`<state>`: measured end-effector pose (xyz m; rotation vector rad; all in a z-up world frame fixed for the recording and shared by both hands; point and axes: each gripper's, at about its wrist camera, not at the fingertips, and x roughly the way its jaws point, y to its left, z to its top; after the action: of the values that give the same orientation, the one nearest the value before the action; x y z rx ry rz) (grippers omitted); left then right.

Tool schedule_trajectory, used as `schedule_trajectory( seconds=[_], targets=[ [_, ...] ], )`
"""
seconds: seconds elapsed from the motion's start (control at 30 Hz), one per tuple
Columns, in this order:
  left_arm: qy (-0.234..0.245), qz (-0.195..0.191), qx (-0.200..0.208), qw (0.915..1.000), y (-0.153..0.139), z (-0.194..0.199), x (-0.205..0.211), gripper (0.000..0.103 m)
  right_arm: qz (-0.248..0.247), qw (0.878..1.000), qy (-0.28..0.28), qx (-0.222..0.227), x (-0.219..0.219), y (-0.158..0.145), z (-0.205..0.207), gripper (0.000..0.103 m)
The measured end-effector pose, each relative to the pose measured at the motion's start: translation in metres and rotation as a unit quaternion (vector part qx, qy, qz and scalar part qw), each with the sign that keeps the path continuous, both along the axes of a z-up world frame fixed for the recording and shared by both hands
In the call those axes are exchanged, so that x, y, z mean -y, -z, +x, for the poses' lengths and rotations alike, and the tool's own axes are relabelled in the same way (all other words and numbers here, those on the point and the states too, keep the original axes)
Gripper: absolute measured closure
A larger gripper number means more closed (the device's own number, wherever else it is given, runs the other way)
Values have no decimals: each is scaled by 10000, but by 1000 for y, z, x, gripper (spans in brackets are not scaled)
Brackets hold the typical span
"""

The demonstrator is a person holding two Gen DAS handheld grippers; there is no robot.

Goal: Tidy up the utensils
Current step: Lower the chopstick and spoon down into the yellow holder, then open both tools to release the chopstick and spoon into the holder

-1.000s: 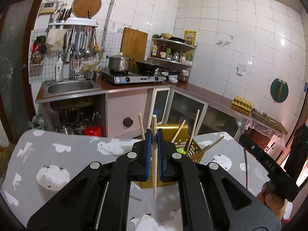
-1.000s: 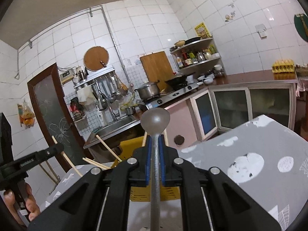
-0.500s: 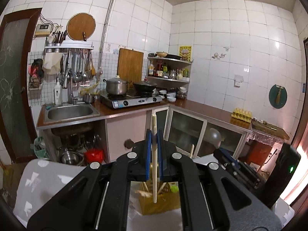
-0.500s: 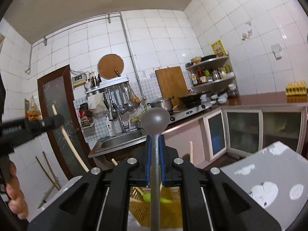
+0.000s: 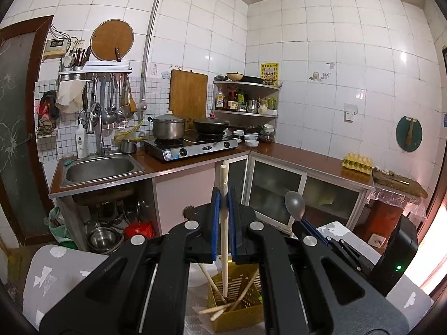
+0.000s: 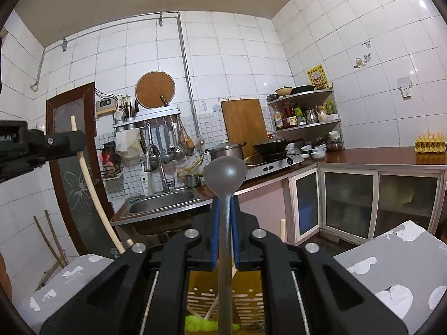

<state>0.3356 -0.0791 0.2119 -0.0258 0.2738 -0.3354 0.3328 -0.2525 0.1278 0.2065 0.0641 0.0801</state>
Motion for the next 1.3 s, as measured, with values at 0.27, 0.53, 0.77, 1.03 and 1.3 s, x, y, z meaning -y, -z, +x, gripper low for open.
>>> schedule_trajectory(
  seconds=[0.27,0.53,0.77,1.03,1.3],
  targets=[
    [33,-18,-170,9998,23,21,2,99,-238,9993,222,204,-6,15,15,95],
    [70,-85,-290,9995,40,29,-3,99,-558,9962,418,514,-20,21,15,95],
    [54,-51,-418,9991,53,34,-3,98,-877,9932,508,574,-30,20,14,95],
    [12,51,-547,9985,60,33,-3,98,-773,9955,480,281,-18,15,14,94],
    [-143,-106,-490,9986,48,15,-19,41,-656,9959,577,231,-2,-3,-14,44]
  ],
)
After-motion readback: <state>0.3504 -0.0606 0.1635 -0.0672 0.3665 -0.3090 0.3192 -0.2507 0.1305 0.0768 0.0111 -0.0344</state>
